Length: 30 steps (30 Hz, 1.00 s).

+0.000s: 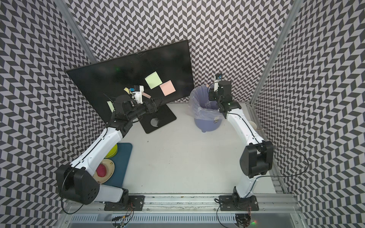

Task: Remove the sticky note from the monitor
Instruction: Place the sticky note in the trash bin, then tear off the sticky note from the monitor.

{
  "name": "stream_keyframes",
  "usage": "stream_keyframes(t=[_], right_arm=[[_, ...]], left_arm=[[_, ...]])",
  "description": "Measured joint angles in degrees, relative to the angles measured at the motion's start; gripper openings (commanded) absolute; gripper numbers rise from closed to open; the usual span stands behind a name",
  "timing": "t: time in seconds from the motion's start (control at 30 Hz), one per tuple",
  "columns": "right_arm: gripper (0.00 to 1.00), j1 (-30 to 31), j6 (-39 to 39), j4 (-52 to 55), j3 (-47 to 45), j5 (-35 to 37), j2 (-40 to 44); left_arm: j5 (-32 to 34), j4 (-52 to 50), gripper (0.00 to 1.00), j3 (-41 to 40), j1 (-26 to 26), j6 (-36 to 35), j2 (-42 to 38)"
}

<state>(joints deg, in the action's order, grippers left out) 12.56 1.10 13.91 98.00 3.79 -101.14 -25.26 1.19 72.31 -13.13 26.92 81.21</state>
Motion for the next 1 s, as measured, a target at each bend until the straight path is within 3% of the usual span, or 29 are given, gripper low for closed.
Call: stream_keyframes(t=[0.13,0.2,0.57,0.77,1.0], right_arm=[[0.82,0.1,-0.4,0.2,1.2,-0.4,-0.2],[0.89,0.2,-0.7,0.1,1.3,-0.7,-0.2],[0.99,2.4,-1.0,-0.7,-0.7,-3.5,0.9],[0.99,7.7,-0.7,-1.1,-0.7,-3.3,1.0],[0.99,8.5,1.6,-3.8,-0.7,-6.5,1.0]], left_arm=[[0.0,0.0,1.00,0.0,0.0,0.0,0.0],[-0.1,0.0,1.00,0.0,0.0,0.0,0.0],[-0.2,-0.3,1.00,0.0,0.0,-0.3,0.0],[-0.2,-1.3,1.00,1.0,0.0,-0.5,0.0],[-0.2,-2.3,1.00,1.0,0.4,-1.0,-0.1]])
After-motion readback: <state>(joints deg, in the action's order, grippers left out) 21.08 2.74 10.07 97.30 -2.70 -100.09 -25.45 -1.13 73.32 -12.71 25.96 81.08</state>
